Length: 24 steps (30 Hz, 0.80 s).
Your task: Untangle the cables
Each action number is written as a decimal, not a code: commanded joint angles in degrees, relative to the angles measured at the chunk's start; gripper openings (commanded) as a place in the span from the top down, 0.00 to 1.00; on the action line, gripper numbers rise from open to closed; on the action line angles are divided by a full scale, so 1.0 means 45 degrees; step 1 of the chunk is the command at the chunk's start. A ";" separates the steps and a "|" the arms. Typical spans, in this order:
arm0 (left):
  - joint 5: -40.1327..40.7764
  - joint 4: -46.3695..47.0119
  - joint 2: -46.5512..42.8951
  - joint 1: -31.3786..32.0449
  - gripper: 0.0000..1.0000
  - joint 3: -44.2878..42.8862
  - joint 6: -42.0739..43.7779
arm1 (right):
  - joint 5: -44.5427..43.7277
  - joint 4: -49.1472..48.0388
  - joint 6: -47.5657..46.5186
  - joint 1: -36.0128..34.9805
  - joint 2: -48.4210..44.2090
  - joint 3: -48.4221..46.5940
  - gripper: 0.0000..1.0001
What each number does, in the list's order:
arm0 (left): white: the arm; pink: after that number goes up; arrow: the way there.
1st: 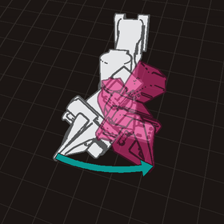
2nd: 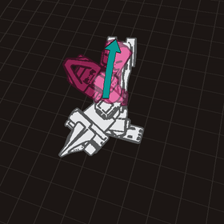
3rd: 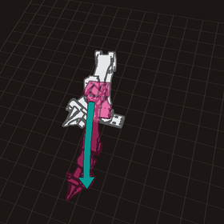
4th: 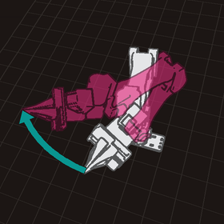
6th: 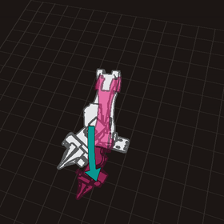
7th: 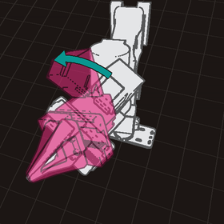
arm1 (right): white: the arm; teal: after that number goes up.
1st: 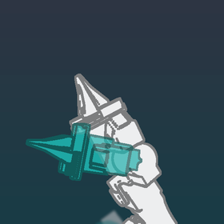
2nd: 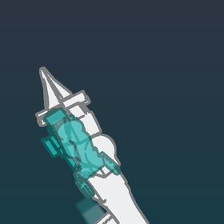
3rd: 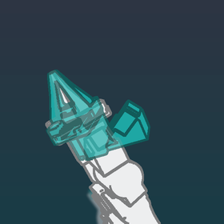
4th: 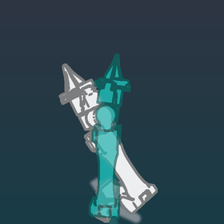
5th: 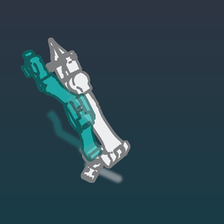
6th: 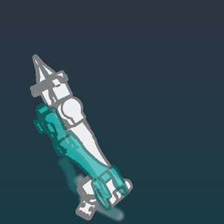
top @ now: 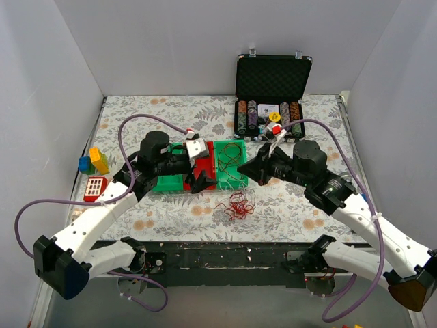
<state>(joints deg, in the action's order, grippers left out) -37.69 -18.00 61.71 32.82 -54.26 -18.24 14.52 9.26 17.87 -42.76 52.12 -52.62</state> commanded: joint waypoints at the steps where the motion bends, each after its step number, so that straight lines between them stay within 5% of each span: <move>1: -0.2146 -0.0159 -0.0043 0.0070 0.02 -0.0423 -0.0028 | 0.2064 -0.1606 0.0619 -0.0321 0.0234 -0.0239 0.99; 6: -0.4551 -0.0395 0.0075 0.0148 0.02 -0.0072 -0.0010 | 0.2553 -0.2992 0.1243 -0.0730 0.0683 -0.0747 0.99; 19: -0.4320 0.2630 0.0270 0.0598 0.02 0.0671 -0.2117 | 0.2535 -0.5709 0.2592 -0.2117 0.1738 -0.1216 0.99; 22: -0.3910 0.2925 0.0271 0.0598 0.17 0.0827 -0.2333 | 0.2242 -0.5749 0.2534 -0.2255 0.1797 -0.1236 0.99; 24: -0.3579 0.3004 0.0212 0.0598 0.37 0.0963 -0.2547 | 0.1950 -0.5574 0.2436 -0.2274 0.1681 -0.1158 0.99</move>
<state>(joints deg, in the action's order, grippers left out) -56.07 -8.08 63.55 35.38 -51.27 -26.94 25.08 -11.64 28.49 -52.40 60.42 -55.31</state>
